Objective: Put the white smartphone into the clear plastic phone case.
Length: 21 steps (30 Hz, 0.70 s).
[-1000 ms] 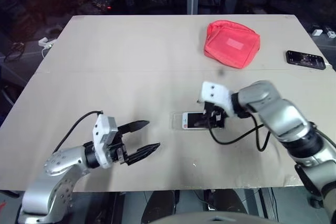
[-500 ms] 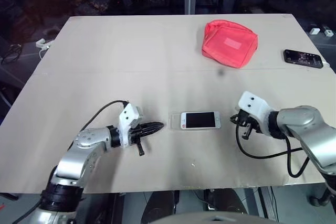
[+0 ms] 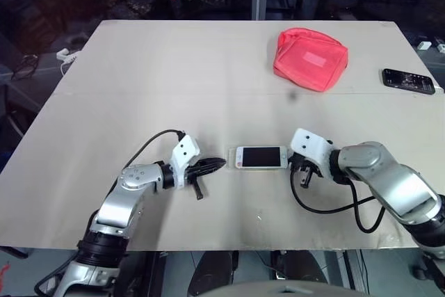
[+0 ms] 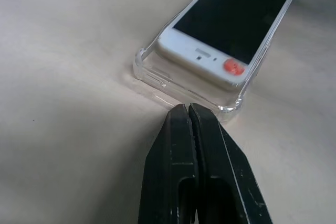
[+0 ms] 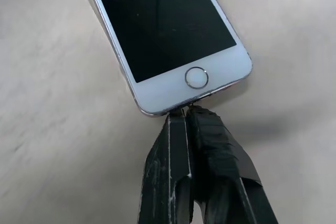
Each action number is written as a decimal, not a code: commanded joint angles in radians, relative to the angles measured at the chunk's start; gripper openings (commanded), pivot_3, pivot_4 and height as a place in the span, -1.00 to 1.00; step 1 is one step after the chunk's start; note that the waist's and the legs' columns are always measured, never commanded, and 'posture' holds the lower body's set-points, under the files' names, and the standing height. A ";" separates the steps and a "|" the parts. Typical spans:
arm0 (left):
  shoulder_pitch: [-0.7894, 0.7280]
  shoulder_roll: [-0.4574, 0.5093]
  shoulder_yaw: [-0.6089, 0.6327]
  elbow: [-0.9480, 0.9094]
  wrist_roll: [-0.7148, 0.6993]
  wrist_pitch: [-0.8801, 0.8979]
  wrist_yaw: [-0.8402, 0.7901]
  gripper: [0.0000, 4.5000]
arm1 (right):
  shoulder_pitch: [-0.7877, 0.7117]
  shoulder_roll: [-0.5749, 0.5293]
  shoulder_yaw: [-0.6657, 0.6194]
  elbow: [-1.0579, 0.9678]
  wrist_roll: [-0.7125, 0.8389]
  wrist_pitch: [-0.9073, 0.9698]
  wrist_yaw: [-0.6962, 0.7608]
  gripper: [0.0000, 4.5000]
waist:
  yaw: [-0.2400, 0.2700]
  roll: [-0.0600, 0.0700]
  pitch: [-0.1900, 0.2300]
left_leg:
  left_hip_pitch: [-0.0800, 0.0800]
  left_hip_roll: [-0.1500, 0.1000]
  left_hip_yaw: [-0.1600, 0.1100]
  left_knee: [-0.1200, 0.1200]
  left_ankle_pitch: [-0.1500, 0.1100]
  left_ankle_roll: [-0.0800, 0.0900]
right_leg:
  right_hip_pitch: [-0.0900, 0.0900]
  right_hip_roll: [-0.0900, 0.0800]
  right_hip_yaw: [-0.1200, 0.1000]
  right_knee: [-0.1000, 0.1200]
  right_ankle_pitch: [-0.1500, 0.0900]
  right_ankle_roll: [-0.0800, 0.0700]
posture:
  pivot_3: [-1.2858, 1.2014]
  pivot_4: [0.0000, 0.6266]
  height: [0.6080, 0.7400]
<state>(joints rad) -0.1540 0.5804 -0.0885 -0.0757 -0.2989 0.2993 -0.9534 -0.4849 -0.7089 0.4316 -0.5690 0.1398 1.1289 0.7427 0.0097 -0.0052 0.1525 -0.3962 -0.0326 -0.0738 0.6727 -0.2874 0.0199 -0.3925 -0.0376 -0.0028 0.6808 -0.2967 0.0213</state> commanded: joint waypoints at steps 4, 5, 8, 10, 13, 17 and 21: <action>0.000 -0.029 -0.042 -0.030 0.013 0.026 0.013 -0.98 | -0.072 0.042 0.093 -0.022 -0.017 -0.041 -0.015 -1.00 | 0.004 0.000 0.000 | 0.000 0.000 0.000 0.000 0.000 0.000 | 0.000 0.000 0.000 0.000 0.000 0.000 | 0.03 -0.52 1.00; -0.002 -0.031 -0.043 -0.031 0.014 0.029 0.014 -0.98 | -0.078 0.042 0.120 -0.016 -0.030 -0.053 -0.015 -1.00 | 0.003 0.000 -0.001 | 0.000 0.000 0.000 0.000 0.000 0.000 | 0.000 0.000 0.000 0.000 0.000 0.000 | 0.03 -0.52 1.00; -0.015 -0.042 -0.045 -0.030 0.015 0.040 0.021 -0.98 | -0.099 0.040 0.204 0.015 -0.074 -0.092 -0.006 -1.00 | 0.004 0.001 -0.003 | 0.000 0.000 0.000 0.000 0.000 0.000 | 0.000 0.000 0.000 0.000 0.000 0.000 | 0.03 -0.52 1.00; -0.020 -0.046 -0.046 -0.031 0.015 0.044 0.024 -0.98 | -0.114 0.023 0.253 0.032 -0.115 -0.121 0.007 -1.00 | 0.003 0.001 -0.004 | 0.001 0.000 0.000 0.001 0.000 0.000 | 0.000 0.000 0.000 0.001 0.000 0.000 | 0.03 -0.52 1.00; -0.024 -0.050 -0.049 -0.034 0.022 0.044 0.022 -0.98 | -0.131 -0.004 0.299 0.067 -0.177 -0.184 0.022 -1.00 | 0.002 0.001 -0.005 | 0.006 0.000 0.000 0.001 0.000 0.000 | 0.006 0.000 -0.001 0.001 0.000 0.000 | 0.03 -0.52 1.00; -0.013 -0.045 -0.048 -0.039 0.035 0.037 0.010 -0.98 | -0.155 -0.010 0.290 0.131 -0.265 -0.266 0.000 -1.00 | -0.001 0.000 -0.006 | 0.016 0.000 -0.001 0.000 -0.001 0.002 | 0.015 0.000 -0.001 -0.001 0.000 0.000 | 0.03 -0.52 1.00; -0.014 -0.038 -0.032 -0.030 0.036 0.036 0.004 -0.98 | -0.150 -0.007 0.210 0.130 -0.266 -0.269 0.002 -1.00 | -0.003 0.000 -0.006 | 0.016 0.000 -0.001 0.000 0.000 0.000 | 0.014 0.000 0.000 0.000 0.000 0.000 | 0.03 -0.52 1.00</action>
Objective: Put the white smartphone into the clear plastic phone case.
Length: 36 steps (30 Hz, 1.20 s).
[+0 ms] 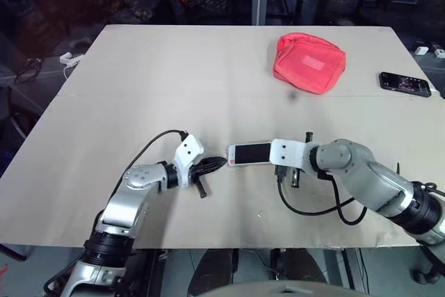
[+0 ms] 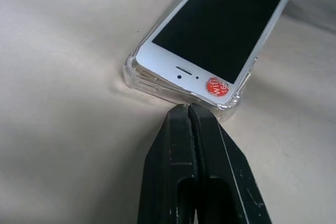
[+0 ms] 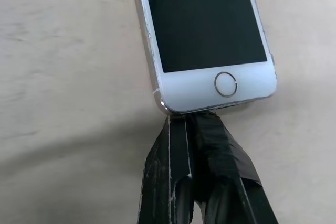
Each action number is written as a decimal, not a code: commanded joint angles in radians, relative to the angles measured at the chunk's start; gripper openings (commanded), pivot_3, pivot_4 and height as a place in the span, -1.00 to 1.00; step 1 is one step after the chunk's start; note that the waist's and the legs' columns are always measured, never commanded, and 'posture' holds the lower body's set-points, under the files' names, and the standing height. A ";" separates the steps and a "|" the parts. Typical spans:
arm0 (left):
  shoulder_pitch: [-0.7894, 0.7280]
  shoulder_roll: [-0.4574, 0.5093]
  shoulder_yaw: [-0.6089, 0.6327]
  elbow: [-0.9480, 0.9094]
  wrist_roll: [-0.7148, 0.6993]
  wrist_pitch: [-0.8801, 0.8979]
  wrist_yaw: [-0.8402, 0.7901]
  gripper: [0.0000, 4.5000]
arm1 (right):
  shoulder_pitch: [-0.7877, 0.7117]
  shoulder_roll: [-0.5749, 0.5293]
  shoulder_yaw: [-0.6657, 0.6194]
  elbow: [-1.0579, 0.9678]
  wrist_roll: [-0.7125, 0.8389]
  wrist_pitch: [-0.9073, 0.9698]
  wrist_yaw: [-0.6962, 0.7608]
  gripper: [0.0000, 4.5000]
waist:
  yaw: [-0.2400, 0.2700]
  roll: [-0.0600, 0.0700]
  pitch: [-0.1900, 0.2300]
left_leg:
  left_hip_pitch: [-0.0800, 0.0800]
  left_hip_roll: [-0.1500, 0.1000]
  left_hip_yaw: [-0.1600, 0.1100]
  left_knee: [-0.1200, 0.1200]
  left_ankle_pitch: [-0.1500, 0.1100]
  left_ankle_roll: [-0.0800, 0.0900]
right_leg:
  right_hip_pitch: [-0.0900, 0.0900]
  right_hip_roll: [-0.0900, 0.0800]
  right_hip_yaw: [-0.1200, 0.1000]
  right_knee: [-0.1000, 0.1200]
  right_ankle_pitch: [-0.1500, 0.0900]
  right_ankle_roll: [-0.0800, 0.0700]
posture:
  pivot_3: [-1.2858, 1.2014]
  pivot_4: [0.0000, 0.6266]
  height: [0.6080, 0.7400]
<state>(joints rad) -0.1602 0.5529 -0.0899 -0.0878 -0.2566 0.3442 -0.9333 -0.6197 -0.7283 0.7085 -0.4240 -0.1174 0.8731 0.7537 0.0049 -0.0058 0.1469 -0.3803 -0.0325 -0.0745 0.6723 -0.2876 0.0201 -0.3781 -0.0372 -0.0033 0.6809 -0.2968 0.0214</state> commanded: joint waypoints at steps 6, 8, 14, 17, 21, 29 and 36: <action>-0.007 -0.010 -0.020 -0.024 -0.015 0.007 -0.013 -0.98 | 0.023 -0.060 -0.219 -0.107 0.091 0.081 0.086 -1.00 | 0.011 0.000 0.000 | -0.005 0.000 -0.001 0.000 0.000 0.000 | -0.002 -0.001 -0.001 -0.003 0.000 0.000 | 0.03 -0.52 1.00; -0.009 -0.012 -0.020 -0.022 -0.017 0.009 -0.011 -0.98 | 0.040 -0.057 -0.259 -0.108 0.131 0.105 0.101 -1.00 | 0.009 0.000 0.000 | -0.005 0.000 -0.001 0.000 0.000 0.000 | -0.002 -0.001 -0.001 -0.004 0.000 0.000 | 0.03 -0.52 1.00; -0.004 -0.013 -0.017 -0.035 -0.022 0.017 -0.008 -0.98 | 0.112 -0.095 -0.305 -0.155 0.256 0.116 0.199 -1.00 | 0.009 0.001 0.001 | -0.005 0.000 -0.001 -0.001 0.000 0.000 | -0.002 -0.001 -0.001 -0.004 0.000 0.000 | 0.03 -0.52 1.00; 0.003 -0.010 -0.017 -0.042 -0.022 0.019 -0.008 -0.98 | 0.101 -0.062 -0.270 -0.119 0.238 0.094 0.165 -1.00 | 0.007 0.001 0.000 | -0.004 0.000 -0.001 -0.001 -0.001 0.001 | -0.001 -0.001 -0.001 -0.003 0.000 0.000 | 0.03 -0.52 1.00; 0.010 -0.008 -0.017 -0.050 -0.024 0.023 -0.005 -0.98 | 0.064 0.003 -0.234 -0.049 0.220 0.060 0.137 -1.00 | 0.006 0.001 0.001 | -0.004 0.000 -0.001 -0.001 0.000 0.000 | -0.002 -0.001 -0.001 -0.003 0.000 0.000 | 0.03 -0.52 1.00; 0.018 -0.004 -0.015 -0.060 -0.026 0.027 -0.001 -0.98 | -0.024 0.088 -0.239 0.102 0.186 -0.014 0.094 -1.00 | 0.007 0.001 0.001 | -0.005 0.000 -0.001 -0.001 0.000 0.000 | -0.002 -0.001 -0.001 -0.004 0.000 0.000 | 0.03 -0.52 1.00; 0.015 -0.018 -0.004 -0.067 -0.037 0.043 0.021 -0.98 | 0.000 0.047 -0.341 0.021 0.315 0.045 0.176 -1.00 | 0.007 0.001 0.001 | -0.005 0.000 -0.001 -0.002 0.000 0.000 | -0.002 -0.001 -0.001 -0.004 0.000 0.000 | 0.03 -0.52 1.00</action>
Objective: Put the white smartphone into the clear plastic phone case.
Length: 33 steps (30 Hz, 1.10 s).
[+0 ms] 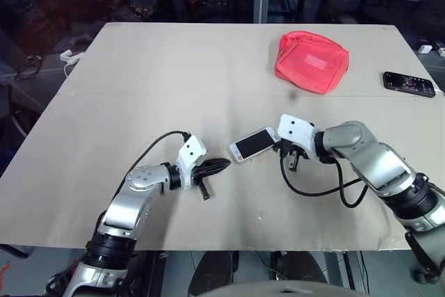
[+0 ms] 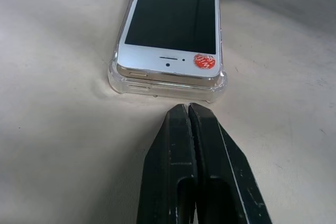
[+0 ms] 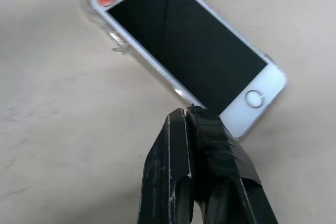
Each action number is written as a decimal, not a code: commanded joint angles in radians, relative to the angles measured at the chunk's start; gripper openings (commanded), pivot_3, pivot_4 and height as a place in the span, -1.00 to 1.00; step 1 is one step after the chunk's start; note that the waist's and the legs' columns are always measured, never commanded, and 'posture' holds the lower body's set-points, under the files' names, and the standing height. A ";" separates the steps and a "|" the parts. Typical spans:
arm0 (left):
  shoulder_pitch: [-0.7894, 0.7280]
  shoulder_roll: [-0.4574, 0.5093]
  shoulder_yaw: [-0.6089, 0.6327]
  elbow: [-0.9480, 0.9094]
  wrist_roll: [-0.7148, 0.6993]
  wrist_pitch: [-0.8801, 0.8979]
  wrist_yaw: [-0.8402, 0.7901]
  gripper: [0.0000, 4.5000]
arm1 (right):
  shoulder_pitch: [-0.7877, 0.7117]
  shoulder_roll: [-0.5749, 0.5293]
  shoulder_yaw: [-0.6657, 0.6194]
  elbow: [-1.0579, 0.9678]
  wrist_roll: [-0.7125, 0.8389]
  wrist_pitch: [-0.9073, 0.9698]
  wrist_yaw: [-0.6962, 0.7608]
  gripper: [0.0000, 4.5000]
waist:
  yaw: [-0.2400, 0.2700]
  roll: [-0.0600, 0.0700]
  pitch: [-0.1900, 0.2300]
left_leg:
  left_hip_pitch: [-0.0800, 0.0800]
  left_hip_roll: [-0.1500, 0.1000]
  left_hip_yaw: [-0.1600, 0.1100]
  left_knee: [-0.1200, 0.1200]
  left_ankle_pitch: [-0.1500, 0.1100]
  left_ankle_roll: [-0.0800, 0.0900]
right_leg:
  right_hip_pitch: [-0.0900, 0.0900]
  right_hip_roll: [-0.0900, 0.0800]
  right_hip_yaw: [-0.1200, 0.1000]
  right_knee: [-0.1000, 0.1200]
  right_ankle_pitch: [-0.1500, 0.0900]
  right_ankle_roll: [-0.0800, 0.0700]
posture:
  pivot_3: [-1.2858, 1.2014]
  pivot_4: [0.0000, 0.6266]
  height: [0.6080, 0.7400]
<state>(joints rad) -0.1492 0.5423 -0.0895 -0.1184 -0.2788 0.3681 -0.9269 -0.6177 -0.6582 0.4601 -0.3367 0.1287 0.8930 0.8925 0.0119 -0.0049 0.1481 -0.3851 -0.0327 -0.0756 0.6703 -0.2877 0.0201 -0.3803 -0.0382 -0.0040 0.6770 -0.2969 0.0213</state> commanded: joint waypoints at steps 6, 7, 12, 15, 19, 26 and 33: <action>0.000 -0.015 0.005 -0.057 -0.018 0.061 0.050 -0.98 | -0.050 -0.032 -0.143 0.176 -0.045 -0.133 -0.083 -1.00 | 0.000 0.000 0.000 | 0.001 0.000 0.000 0.000 0.000 0.000 | 0.001 0.000 0.000 0.000 0.000 0.000 | 0.03 -0.52 1.00; -0.003 -0.017 0.006 -0.056 -0.018 0.065 0.057 -0.98 | -0.062 -0.021 -0.133 0.224 -0.065 -0.171 -0.096 -1.00 | 0.000 0.000 0.000 | 0.001 0.000 0.000 0.000 0.000 0.000 | 0.000 0.000 0.000 0.000 0.000 0.000 | 0.03 -0.52 1.00; -0.015 -0.028 0.009 -0.061 -0.018 0.090 0.093 -0.98 | -0.106 0.133 -0.086 0.464 -0.100 -0.327 -0.108 -1.00 | -0.016 0.000 0.000 | 0.001 0.000 0.001 -0.001 0.000 0.000 | 0.000 0.001 0.001 0.001 0.000 0.000 | 0.03 -0.52 1.00; -0.018 -0.027 0.015 -0.069 -0.024 0.104 0.107 -0.98 | -0.086 0.160 -0.068 0.521 -0.091 -0.377 -0.040 -1.00 | -0.019 0.000 0.000 | 0.000 0.000 0.001 0.000 0.000 0.000 | 0.000 0.001 0.000 0.001 0.000 0.000 | 0.03 -0.52 1.00; -0.015 -0.022 0.018 -0.076 -0.024 0.113 0.117 -0.98 | -0.029 0.148 -0.088 0.459 -0.015 -0.350 0.076 -1.00 | -0.021 0.000 0.000 | 0.001 0.000 0.000 0.000 0.000 0.000 | 0.000 0.000 0.000 0.001 0.000 0.000 | 0.03 -0.52 1.00; -0.018 -0.015 0.017 -0.065 -0.022 0.108 0.111 -0.98 | 0.128 0.112 -0.174 0.243 0.077 -0.221 0.088 -1.00 | -0.024 0.000 0.000 | 0.001 0.000 0.000 -0.001 0.000 0.000 | 0.001 0.000 0.001 0.001 0.000 0.000 | 0.03 -0.52 1.00; -0.068 0.015 -0.013 -0.019 -0.021 0.084 0.034 -0.98 | 0.337 0.049 -0.264 -0.101 0.174 -0.020 0.028 -1.00 | -0.016 0.001 0.001 | -0.001 0.000 -0.001 -0.001 0.000 0.000 | 0.000 0.000 0.000 0.000 0.000 0.000 | 0.03 -0.52 1.00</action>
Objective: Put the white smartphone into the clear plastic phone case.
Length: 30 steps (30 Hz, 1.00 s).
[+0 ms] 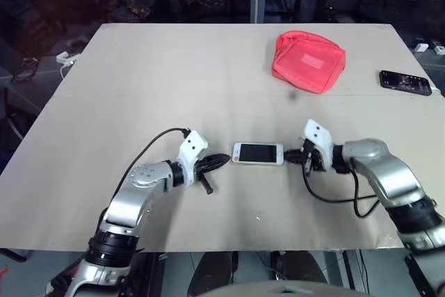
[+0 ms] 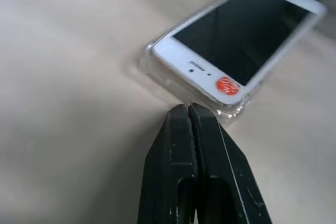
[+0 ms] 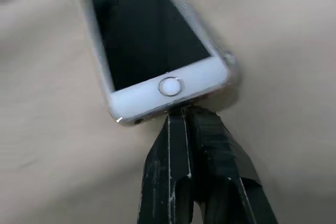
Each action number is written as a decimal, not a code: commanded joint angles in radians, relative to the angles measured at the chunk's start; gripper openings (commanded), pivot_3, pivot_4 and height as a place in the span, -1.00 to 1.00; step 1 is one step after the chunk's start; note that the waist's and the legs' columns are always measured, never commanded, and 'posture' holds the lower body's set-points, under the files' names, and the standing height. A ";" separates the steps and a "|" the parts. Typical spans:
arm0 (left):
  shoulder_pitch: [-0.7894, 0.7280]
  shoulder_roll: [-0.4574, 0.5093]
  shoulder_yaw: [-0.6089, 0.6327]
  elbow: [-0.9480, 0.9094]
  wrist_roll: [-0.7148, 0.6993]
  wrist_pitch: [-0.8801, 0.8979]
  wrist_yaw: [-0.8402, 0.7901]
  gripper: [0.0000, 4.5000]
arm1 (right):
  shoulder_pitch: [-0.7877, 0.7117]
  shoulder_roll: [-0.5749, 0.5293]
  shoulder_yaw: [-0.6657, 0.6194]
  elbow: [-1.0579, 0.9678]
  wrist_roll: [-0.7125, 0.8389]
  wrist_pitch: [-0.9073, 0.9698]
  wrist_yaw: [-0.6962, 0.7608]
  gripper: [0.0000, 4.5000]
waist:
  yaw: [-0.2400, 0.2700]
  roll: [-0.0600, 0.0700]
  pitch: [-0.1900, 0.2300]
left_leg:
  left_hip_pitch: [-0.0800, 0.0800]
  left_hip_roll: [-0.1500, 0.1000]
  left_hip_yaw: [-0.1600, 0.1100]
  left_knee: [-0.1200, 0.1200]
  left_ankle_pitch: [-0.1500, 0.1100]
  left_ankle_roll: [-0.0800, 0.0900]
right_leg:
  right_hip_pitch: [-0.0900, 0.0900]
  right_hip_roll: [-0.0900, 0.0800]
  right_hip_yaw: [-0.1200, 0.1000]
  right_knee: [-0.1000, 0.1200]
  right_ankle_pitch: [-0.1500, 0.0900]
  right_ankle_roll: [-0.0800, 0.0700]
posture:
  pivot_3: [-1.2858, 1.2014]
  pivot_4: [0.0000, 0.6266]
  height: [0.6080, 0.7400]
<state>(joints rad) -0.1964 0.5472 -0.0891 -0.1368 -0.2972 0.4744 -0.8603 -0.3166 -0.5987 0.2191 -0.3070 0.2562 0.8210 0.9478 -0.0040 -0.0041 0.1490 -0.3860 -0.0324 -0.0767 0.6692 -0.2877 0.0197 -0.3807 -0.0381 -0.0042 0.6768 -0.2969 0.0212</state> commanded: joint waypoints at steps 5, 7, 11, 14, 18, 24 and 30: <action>-0.042 0.041 0.015 0.039 -0.029 -0.022 -0.087 -0.98 | 0.117 -0.026 -0.066 -0.159 -0.061 0.054 -0.226 -1.00 | -0.005 0.000 0.000 | 0.001 0.000 0.000 0.000 0.000 0.000 | 0.000 0.000 0.000 0.000 0.000 0.000 | 0.03 -0.52 1.00; -0.039 0.057 0.047 0.031 -0.071 0.003 -0.115 -0.98 | 0.140 -0.046 -0.123 -0.204 -0.017 0.086 -0.224 -1.00 | -0.005 0.000 0.000 | 0.001 0.000 0.000 0.000 0.000 0.000 | 0.000 0.000 0.000 0.000 0.000 0.000 | 0.03 -0.52 1.00; -0.039 0.109 0.052 0.033 -0.091 0.032 -0.163 -0.98 | 0.206 -0.104 -0.204 -0.335 0.138 0.158 -0.132 -1.00 | 0.001 0.000 0.001 | -0.001 0.000 0.000 0.000 0.000 0.000 | 0.000 0.000 0.000 -0.001 0.000 0.000 | 0.03 -0.52 1.00; -0.073 0.096 0.024 0.084 -0.054 0.004 -0.152 -0.98 | 0.202 -0.102 -0.171 -0.313 0.122 0.142 -0.169 -1.00 | -0.001 0.000 0.001 | 0.000 0.000 0.000 -0.001 -0.001 0.001 | 0.000 0.000 0.000 -0.001 0.000 0.000 | 0.03 -0.52 1.00; -0.110 0.059 0.005 0.083 -0.069 0.031 -0.146 -0.98 | 0.152 -0.072 -0.109 -0.269 0.093 0.118 -0.215 -1.00 | -0.005 0.000 0.002 | 0.001 0.000 0.000 0.000 -0.002 0.004 | 0.001 0.000 0.000 0.000 0.000 0.000 | 0.03 -0.52 1.00; -0.118 0.047 -0.067 0.105 -0.002 0.014 -0.134 -0.98 | 0.066 -0.031 -0.014 -0.206 0.072 0.081 -0.226 -1.00 | -0.008 0.000 0.002 | 0.001 0.000 0.000 0.000 0.000 0.000 | 0.000 0.001 0.000 0.000 0.000 0.000 | 0.03 -0.52 1.00; -0.124 0.030 -0.069 0.106 0.004 0.021 -0.119 -0.98 | -0.027 0.001 0.046 -0.134 0.047 0.031 -0.207 -1.00 | -0.011 0.000 0.001 | 0.003 0.000 0.000 0.000 0.000 0.001 | 0.001 0.001 0.000 0.001 0.000 0.000 | 0.03 -0.52 1.00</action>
<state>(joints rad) -0.3222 0.5877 -0.1286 -0.0296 -0.2985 0.4909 -0.9767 -0.3080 -0.6201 0.2382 -0.4302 0.2995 0.9018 0.7279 -0.0152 -0.0045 0.1504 -0.3829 -0.0325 -0.0761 0.6692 -0.2878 0.0202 -0.3793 -0.0369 -0.0034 0.6783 -0.2970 0.0214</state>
